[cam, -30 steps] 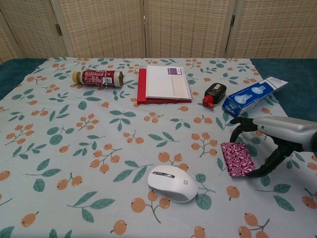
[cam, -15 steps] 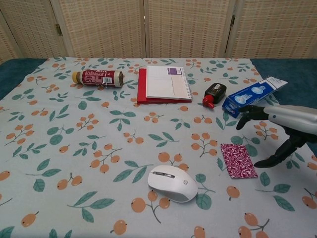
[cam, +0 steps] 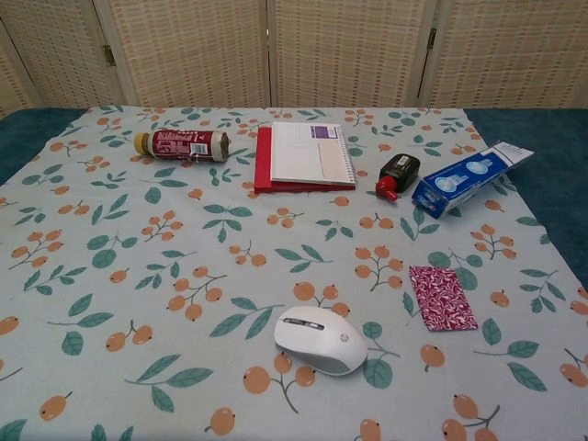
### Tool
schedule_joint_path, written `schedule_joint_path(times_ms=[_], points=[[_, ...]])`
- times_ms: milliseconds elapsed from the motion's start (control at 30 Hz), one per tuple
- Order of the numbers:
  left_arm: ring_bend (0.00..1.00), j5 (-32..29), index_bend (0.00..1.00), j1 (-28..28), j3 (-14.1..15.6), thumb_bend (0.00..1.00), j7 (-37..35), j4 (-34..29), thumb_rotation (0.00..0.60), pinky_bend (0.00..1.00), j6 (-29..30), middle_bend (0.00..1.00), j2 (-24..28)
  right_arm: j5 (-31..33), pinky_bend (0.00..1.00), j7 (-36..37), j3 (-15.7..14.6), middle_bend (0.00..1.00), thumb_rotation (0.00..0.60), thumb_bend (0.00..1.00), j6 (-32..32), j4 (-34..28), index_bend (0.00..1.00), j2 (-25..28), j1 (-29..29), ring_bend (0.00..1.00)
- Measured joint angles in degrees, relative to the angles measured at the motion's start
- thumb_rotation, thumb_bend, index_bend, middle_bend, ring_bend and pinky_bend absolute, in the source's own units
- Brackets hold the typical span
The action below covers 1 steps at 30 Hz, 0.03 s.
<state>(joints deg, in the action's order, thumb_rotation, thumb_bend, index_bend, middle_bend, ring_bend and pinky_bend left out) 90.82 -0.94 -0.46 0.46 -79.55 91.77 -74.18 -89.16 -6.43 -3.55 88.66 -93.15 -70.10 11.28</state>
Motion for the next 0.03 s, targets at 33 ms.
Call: schedule_joint_path(times_ms=[33], points=[[0.07,0.17,0.13,0.00,-0.02,0.23,0.27,-0.32,0.600,0.00,0.14,0.03,0.02,-0.60,0.00,1.04,-0.32,0.10,0.600,0.11,1.22,0.46,0.22,0.24,-1.05,0.00]])
